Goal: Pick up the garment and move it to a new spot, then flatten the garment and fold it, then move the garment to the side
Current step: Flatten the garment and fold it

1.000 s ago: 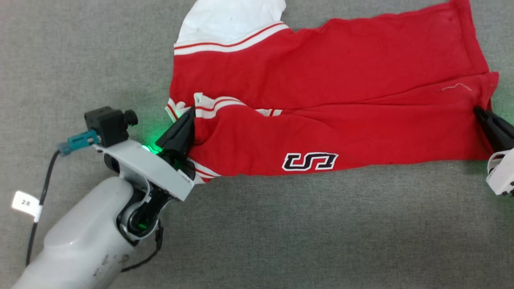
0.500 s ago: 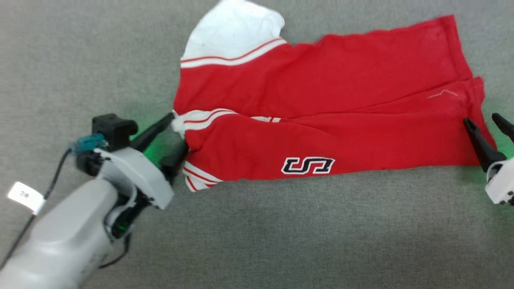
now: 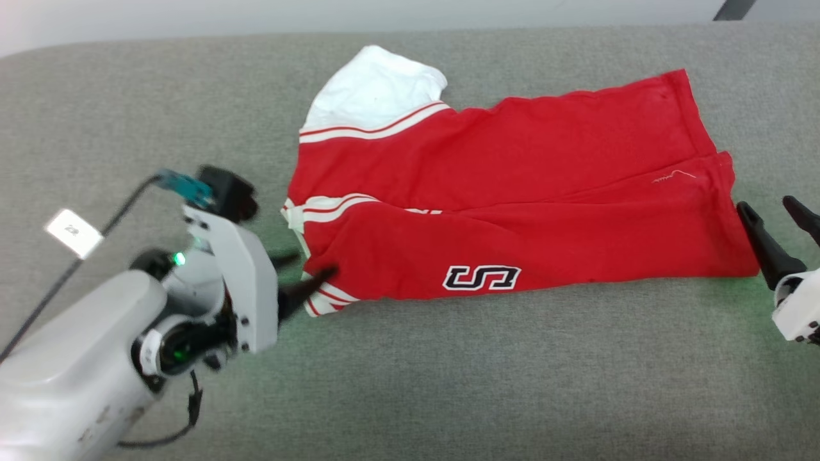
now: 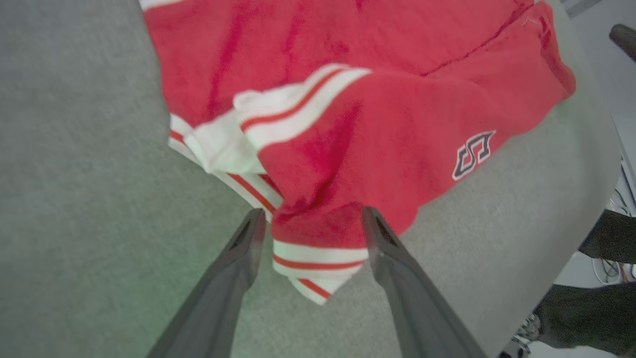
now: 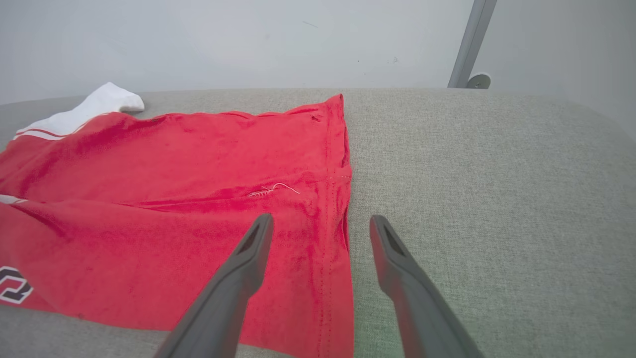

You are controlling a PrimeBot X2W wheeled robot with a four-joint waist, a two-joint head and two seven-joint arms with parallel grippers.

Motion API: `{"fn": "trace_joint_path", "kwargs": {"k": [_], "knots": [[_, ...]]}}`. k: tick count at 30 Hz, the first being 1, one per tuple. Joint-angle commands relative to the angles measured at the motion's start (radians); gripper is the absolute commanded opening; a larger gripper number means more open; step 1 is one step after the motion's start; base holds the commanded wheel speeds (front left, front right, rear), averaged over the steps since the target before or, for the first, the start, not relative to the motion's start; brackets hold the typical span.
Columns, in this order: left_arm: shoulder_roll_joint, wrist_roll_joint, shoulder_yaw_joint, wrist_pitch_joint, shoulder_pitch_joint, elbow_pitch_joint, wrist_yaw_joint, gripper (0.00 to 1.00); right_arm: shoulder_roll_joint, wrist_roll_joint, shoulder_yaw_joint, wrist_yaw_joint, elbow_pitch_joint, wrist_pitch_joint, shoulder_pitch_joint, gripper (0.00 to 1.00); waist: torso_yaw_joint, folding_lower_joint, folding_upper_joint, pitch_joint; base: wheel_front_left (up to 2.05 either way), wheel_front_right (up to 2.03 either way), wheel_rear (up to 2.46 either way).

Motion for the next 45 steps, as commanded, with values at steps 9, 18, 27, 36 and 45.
{"fn": "trace_joint_path", "kwargs": {"k": [9, 18, 27, 36, 45], "knots": [[0.017, -0.077, -0.021, 0.149, 0.02, -0.044, 0.079, 1.0, 0.021, -0.019, 0.0, -0.002, -0.04, 0.011, -0.03, 1.0, -0.058, 0.0, 0.0, 0.068, 0.0, 0.0, 0.0], [-0.023, -0.16, -0.007, 0.188, 0.025, 0.042, 0.019, 0.0, -0.015, -0.025, 0.06, -0.002, -0.066, 0.099, -0.071, 1.0, -0.07, 0.0, 0.0, 0.105, 0.0, 0.0, 0.0], [-0.04, -0.096, -0.009, 0.139, -0.011, 0.034, -0.021, 0.0, -0.095, 0.017, 0.199, -0.002, -0.081, 0.423, -0.162, 1.0, -0.04, 0.0, 0.0, 0.125, 0.0, 0.0, 0.0], [-0.061, -0.039, -0.024, 0.087, -0.009, 0.031, -0.034, 0.0, -0.104, -0.005, 0.245, -0.002, -0.009, 0.588, -0.198, 0.0, -0.001, 0.0, 0.0, 0.136, 0.0, 0.0, 0.0], [-0.03, -0.027, -0.004, 0.01, 0.037, 0.019, -0.034, 0.0, -0.14, 0.031, 0.208, -0.002, -0.066, 0.565, -0.116, 0.0, 0.007, 0.0, 0.0, 0.087, 0.0, 0.0, 0.0]]}}
